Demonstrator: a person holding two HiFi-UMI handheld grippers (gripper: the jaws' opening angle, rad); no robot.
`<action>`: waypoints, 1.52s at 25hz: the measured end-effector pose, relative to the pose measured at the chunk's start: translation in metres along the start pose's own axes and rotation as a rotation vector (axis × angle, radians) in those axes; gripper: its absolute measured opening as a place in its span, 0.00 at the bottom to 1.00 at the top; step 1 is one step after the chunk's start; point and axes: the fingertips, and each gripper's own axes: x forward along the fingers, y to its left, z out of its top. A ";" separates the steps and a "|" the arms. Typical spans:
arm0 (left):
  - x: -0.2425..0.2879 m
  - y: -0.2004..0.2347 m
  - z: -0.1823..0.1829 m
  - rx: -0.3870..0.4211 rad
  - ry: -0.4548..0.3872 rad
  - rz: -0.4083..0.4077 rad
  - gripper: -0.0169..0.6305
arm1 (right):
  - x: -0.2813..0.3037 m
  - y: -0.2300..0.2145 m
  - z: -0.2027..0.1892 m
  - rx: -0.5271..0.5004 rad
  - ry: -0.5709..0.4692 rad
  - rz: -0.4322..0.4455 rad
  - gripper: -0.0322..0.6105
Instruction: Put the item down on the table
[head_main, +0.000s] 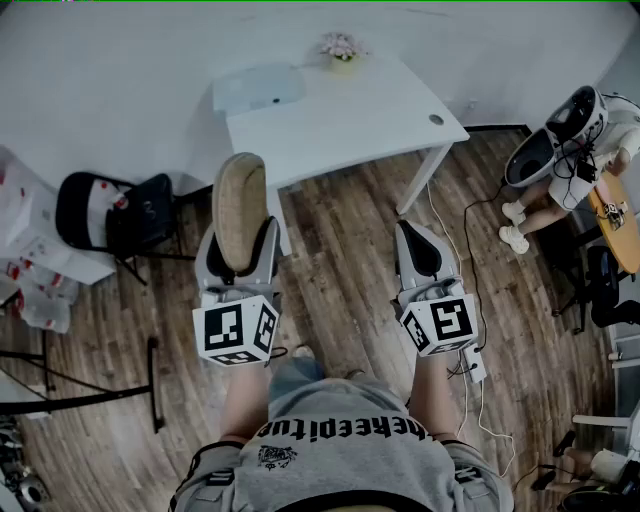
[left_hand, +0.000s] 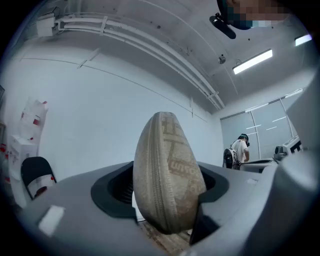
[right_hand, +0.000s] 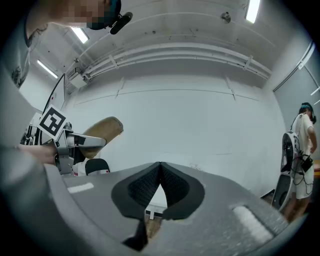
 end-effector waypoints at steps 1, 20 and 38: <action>0.000 0.002 0.001 0.001 -0.001 0.000 0.54 | 0.001 0.001 0.001 -0.001 -0.001 -0.002 0.05; 0.023 0.044 0.001 0.012 -0.016 -0.062 0.54 | 0.036 0.023 0.000 0.016 -0.026 -0.069 0.05; 0.139 0.043 -0.013 0.002 -0.023 -0.054 0.54 | 0.128 -0.055 -0.012 0.030 -0.035 -0.047 0.05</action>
